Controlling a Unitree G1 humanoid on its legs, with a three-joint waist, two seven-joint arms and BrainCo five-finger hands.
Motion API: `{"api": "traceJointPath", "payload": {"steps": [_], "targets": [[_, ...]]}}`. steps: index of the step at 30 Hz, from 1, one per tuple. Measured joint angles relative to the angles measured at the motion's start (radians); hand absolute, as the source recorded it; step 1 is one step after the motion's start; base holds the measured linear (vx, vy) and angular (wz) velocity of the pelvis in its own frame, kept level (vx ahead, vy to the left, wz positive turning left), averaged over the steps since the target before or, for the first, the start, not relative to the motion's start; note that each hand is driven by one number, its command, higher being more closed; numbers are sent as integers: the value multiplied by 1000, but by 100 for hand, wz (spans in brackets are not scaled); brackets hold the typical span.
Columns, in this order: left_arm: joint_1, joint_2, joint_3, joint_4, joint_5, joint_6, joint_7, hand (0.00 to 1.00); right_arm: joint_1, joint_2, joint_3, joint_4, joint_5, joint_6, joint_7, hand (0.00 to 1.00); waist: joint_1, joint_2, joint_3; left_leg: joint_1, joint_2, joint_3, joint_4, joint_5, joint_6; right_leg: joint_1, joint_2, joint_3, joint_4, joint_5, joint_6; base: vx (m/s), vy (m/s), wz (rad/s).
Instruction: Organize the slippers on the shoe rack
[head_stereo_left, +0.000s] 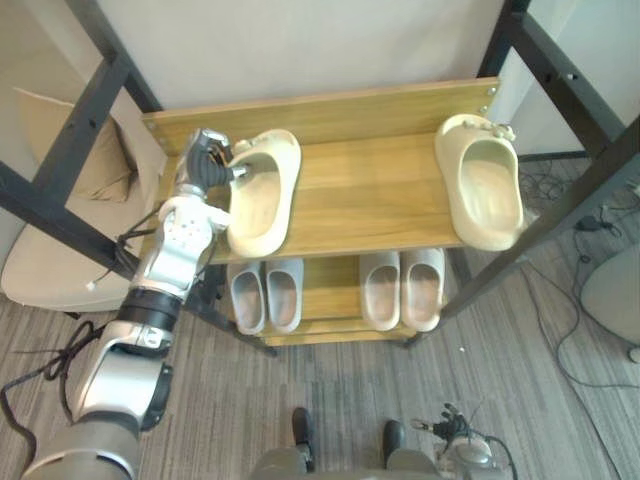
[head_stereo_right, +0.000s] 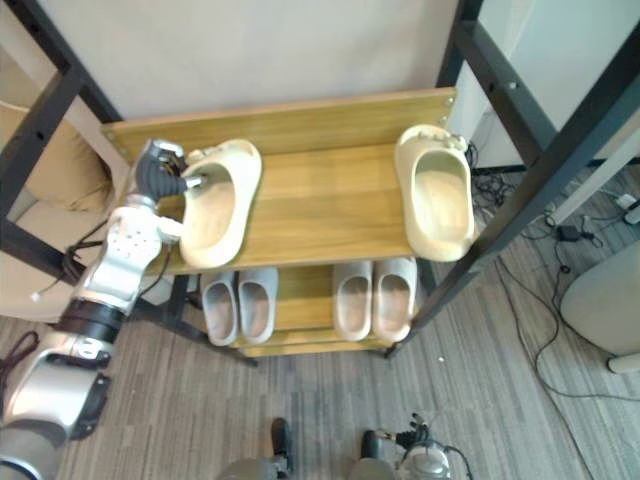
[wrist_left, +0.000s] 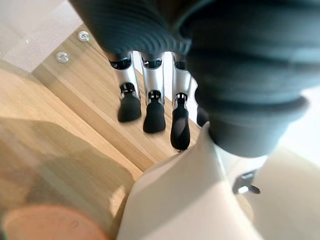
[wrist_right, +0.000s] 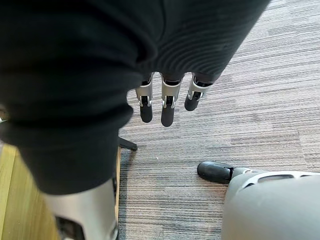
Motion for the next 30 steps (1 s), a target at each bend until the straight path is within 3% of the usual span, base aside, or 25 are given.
{"api": "traceJointPath", "payload": {"steps": [25, 30], "targets": [[-61, -35, -105, 19, -85, 0, 5, 100, -11, -5, -4, 0, 5, -4, 0, 0, -2, 23, 12, -21, -13, -5, 1, 16, 13, -21, -13, -3, 7, 8, 10, 0, 0, 1], [-83, -43, -144, 19, -90, 1, 10, 100, -19, -4, -8, 0, 35, -5, -1, 0, -26, 27, 14, -21, -13, 5, 1, 18, 14, -31, -16, 4, 18, 9, 10, -2, 5, -4]]}}
